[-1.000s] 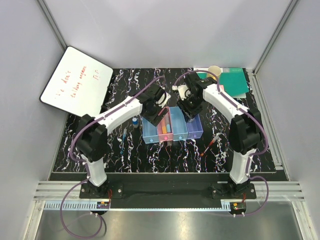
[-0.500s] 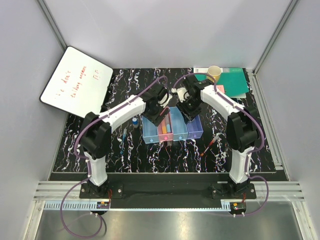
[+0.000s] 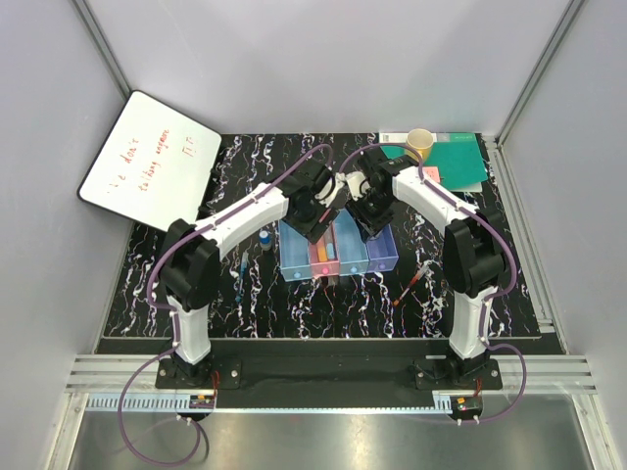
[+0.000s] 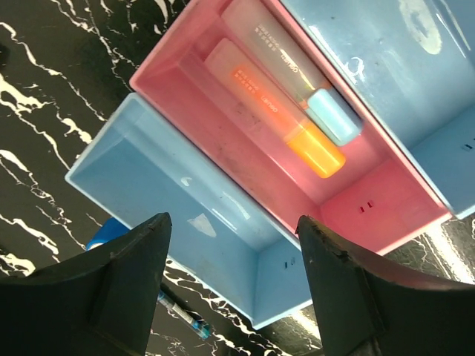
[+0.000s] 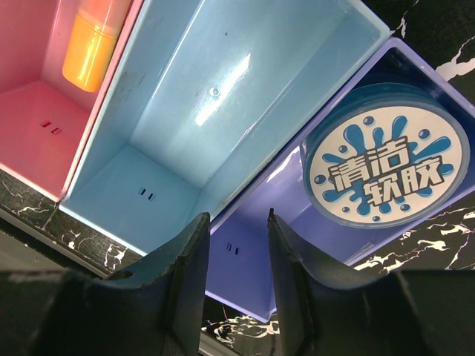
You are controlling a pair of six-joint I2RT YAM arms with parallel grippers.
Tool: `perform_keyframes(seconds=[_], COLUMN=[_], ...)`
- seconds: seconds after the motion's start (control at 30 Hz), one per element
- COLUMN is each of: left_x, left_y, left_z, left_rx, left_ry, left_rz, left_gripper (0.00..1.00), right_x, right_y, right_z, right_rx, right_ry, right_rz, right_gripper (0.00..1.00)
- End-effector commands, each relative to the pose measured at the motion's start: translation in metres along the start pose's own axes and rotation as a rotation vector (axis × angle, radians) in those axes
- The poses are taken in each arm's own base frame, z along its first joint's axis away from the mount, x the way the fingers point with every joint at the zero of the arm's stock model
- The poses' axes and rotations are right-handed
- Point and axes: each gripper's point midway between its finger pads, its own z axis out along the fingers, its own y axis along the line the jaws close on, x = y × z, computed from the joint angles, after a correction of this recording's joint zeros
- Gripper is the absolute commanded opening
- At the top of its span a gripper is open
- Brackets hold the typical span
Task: Sort the stationery into containers
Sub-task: Move the storage box to the center of the board.
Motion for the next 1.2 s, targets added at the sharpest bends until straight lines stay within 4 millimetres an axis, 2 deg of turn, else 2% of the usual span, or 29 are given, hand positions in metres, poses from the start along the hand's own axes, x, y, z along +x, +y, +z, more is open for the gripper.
perform_keyframes(seconds=[0.0,0.37,0.8,1.0,1.17], left_x=[-0.01,-0.009,-0.003,-0.006,-0.009], left_y=[-0.01,-0.009,-0.006,-0.005,-0.003], left_z=[-0.014,0.019,0.038,0.043,0.047], left_rx=[0.042,0.009,-0.019,-0.026,-0.035], left_ry=[-0.045,-0.003,0.023,0.019,0.016], left_rz=[-0.007,-0.032,-0.039,-0.038,-0.029], left_gripper=[0.73,0.69,0.68,0.67,0.66], right_x=[-0.011,-0.016,-0.025,-0.017,-0.019], right_y=[0.001,-0.002,0.014,0.018,0.01], right_z=[-0.008,-0.001,-0.008,0.004,0.018], right_rx=[0.002,0.006,-0.068,-0.072,-0.051], right_ry=[-0.045,-0.041,-0.08,-0.044,-0.021], right_rz=[-0.017,-0.008,0.013,0.014,0.011], right_gripper=[0.44,0.43,0.43,0.42,0.41])
